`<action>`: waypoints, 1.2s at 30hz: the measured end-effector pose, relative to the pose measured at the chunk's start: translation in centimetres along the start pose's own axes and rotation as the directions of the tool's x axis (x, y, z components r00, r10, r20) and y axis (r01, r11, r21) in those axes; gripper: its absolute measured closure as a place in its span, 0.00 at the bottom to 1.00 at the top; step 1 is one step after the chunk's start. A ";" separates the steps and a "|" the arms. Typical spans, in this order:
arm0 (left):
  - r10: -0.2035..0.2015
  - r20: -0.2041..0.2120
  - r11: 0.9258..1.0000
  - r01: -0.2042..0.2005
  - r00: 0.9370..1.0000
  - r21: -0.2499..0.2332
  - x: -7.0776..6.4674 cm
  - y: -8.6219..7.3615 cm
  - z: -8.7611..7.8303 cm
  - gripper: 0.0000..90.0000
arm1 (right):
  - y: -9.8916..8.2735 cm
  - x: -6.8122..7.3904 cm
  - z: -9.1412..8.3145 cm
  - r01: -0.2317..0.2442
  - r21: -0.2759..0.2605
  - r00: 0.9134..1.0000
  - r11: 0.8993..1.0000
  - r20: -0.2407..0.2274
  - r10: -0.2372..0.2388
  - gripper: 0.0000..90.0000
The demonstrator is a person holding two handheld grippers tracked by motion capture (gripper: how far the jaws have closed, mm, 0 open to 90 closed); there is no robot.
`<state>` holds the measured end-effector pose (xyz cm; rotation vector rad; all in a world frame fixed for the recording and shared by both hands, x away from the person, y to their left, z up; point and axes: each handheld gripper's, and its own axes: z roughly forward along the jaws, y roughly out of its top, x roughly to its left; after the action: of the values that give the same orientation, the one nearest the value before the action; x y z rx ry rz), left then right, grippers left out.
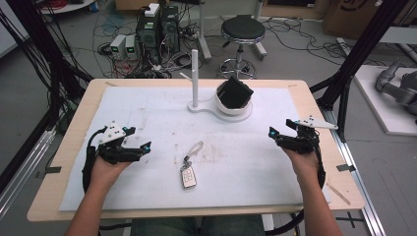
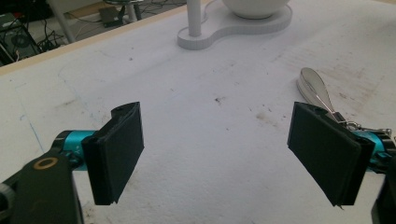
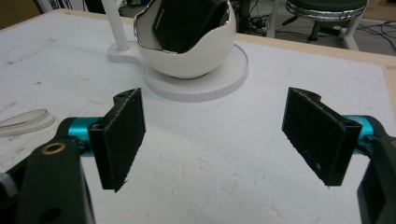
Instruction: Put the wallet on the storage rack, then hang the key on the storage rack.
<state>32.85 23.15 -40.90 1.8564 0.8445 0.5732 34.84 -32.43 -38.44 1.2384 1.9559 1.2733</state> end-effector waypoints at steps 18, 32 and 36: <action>-0.018 0.020 1.000 0.018 1.000 -0.005 -0.2 0.2 0.6 0.20 | -0.8 -0.4 0.6 0.016 0.020 1.000 1.000 0.007 -0.016 0.23; -0.029 0.054 1.000 0.029 0.998 0.001 -2.0 0.8 2.2 0.20 | -0.7 -0.4 0.7 0.010 0.022 1.000 1.000 0.008 -0.010 0.23; -0.029 0.068 1.000 0.029 0.997 0.008 -2.8 1.2 3.2 0.20 | -0.7 -0.4 0.9 0.009 0.025 1.000 1.000 0.004 -0.009 0.23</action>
<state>33.59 18.82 -41.21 1.8561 0.8278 0.4868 35.46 -32.52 -39.49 1.2423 1.9779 1.2441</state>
